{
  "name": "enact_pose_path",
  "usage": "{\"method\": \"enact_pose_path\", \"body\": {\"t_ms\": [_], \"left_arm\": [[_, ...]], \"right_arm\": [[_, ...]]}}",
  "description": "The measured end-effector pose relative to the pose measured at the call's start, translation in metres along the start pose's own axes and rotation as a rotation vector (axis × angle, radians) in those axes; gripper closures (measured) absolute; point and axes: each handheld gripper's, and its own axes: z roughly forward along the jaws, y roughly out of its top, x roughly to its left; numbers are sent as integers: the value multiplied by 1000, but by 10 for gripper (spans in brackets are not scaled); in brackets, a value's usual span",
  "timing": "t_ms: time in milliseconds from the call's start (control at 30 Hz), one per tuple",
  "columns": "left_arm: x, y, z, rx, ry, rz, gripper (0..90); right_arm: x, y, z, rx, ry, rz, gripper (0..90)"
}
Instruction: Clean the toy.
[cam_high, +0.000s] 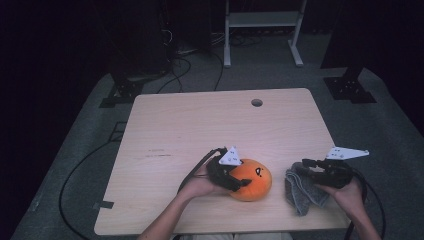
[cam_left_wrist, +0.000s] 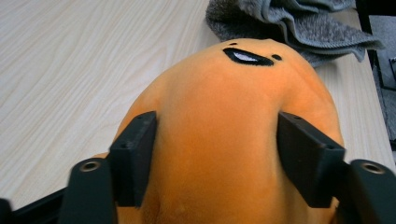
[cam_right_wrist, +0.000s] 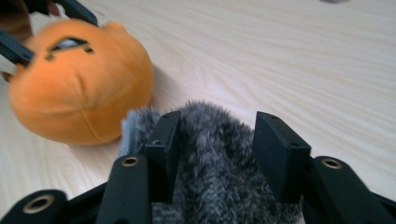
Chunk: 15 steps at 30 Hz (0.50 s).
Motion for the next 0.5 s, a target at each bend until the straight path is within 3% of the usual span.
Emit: {"method": "enact_pose_path", "body": {"t_ms": [167,400,500], "left_arm": [[-1,3,-1,-4,5,-7,432],[3,6,-7,-40,-10,-37,499],[7,8,-11,-48,21,-39,503]], "right_arm": [[3,6,-9,-65,38,2,486],[6,8,-8,-72,44,-20,475],[7,10,-8,-74,42,-26,462]]}}
